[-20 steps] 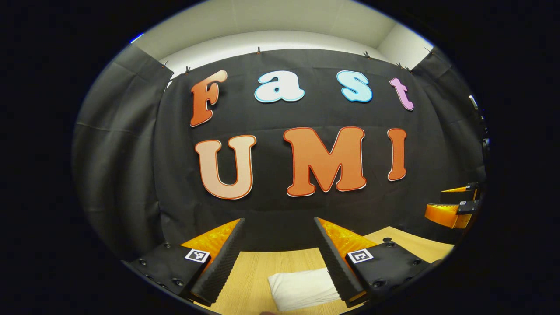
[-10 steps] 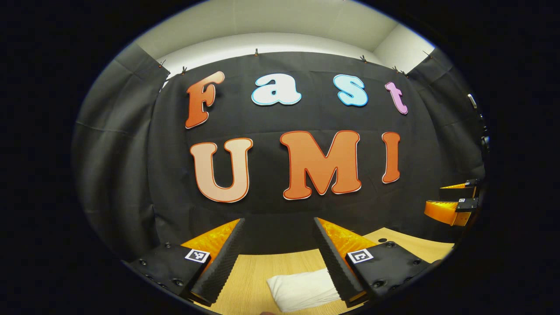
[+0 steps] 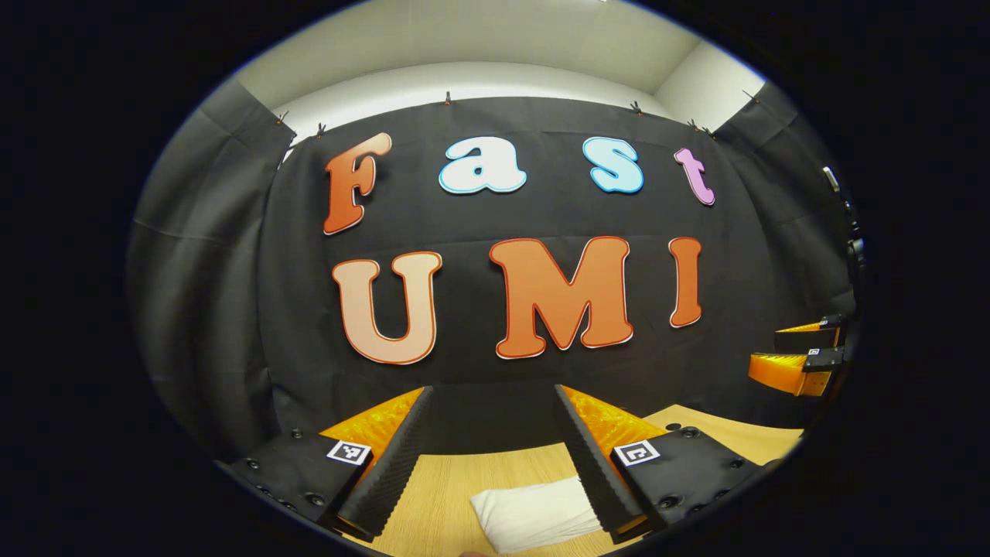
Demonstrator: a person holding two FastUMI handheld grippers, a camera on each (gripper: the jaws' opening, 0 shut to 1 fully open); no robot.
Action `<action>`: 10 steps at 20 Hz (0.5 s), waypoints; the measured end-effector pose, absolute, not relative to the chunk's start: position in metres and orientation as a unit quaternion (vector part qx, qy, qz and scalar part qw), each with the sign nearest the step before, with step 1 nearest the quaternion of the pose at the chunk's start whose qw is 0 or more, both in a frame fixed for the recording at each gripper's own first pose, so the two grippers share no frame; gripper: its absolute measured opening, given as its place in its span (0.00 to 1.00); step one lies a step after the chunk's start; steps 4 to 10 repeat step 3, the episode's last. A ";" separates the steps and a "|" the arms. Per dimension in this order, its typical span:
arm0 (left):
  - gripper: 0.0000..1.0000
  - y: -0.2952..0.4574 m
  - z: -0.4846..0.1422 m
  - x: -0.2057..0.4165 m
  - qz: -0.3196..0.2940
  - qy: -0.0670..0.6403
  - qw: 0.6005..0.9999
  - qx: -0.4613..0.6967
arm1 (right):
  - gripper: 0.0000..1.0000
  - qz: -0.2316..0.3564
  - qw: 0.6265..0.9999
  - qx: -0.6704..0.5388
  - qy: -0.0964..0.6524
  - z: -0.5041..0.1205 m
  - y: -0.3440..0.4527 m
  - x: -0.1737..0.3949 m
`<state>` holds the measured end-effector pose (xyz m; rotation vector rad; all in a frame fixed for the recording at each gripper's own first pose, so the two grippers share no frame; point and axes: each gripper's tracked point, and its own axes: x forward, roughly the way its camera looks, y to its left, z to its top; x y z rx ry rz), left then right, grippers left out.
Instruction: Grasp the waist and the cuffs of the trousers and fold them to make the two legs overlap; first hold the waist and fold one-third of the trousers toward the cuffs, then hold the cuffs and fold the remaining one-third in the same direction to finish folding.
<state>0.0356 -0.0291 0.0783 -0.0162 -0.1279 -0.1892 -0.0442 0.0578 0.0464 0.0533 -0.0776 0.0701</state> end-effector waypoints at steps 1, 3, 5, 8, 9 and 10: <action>0.98 -0.029 0.078 0.034 -0.096 -0.064 0.993 -0.007 | 0.98 0.036 0.998 0.027 -0.037 0.046 0.060 -0.046; 0.98 -0.027 0.079 0.032 -0.096 -0.066 0.993 -0.005 | 0.98 0.038 0.998 0.028 -0.038 0.046 0.061 -0.047; 0.98 -0.027 0.079 0.032 -0.096 -0.066 0.993 -0.005 | 0.98 0.038 0.998 0.028 -0.038 0.046 0.061 -0.047; 0.98 -0.027 0.079 0.032 -0.096 -0.066 0.993 -0.005 | 0.98 0.038 0.998 0.028 -0.038 0.046 0.061 -0.047; 0.98 -0.027 0.079 0.032 -0.096 -0.066 0.993 -0.005 | 0.98 0.038 0.998 0.028 -0.038 0.046 0.061 -0.047; 0.98 -0.027 0.079 0.032 -0.096 -0.066 0.993 -0.005 | 0.98 0.038 0.998 0.028 -0.038 0.046 0.061 -0.047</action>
